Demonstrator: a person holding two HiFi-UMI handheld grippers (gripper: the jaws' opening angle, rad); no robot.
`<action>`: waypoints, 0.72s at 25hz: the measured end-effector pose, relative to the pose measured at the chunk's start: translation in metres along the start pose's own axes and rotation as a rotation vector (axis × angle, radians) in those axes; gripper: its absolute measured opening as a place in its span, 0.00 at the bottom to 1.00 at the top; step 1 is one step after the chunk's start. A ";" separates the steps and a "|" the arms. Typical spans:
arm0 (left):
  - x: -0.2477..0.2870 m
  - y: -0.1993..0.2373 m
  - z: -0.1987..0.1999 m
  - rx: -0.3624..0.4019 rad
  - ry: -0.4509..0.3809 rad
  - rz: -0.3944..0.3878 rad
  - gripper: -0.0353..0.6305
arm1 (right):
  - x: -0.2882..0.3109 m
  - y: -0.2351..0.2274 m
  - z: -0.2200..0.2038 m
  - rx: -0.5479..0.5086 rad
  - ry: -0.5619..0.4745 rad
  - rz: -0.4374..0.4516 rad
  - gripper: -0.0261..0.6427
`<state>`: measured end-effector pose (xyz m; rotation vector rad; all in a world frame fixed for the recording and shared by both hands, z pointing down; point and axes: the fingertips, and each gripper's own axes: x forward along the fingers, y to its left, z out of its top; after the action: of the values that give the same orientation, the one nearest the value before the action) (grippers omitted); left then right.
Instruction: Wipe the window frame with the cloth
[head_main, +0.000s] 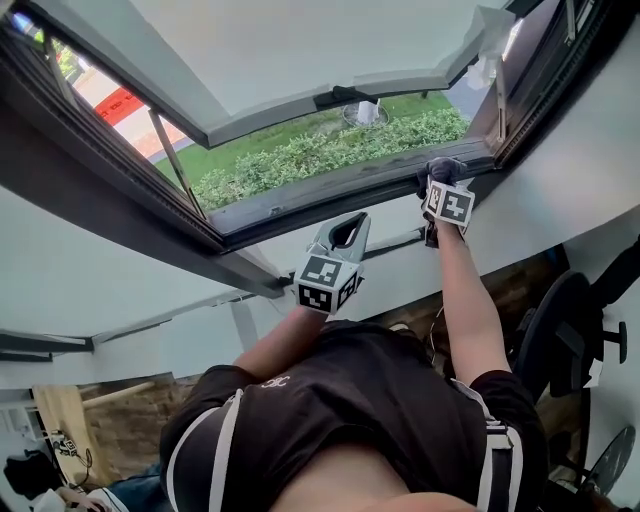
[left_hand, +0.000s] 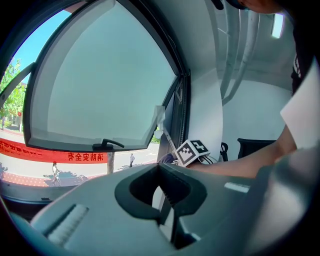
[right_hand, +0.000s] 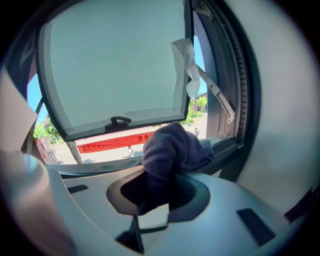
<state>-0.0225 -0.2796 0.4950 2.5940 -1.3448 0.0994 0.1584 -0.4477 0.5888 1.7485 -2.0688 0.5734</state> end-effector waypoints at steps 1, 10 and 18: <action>0.001 -0.001 0.000 -0.009 0.001 -0.004 0.07 | -0.008 0.000 0.003 0.006 -0.031 0.004 0.18; 0.016 -0.025 -0.003 0.056 0.019 -0.042 0.07 | -0.115 0.007 0.035 0.025 -0.358 0.054 0.19; 0.026 -0.057 0.000 0.066 -0.002 -0.104 0.07 | -0.207 0.016 0.013 -0.063 -0.533 0.012 0.19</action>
<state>0.0389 -0.2690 0.4904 2.7138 -1.2251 0.1261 0.1761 -0.2794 0.4681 2.0116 -2.4033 0.0347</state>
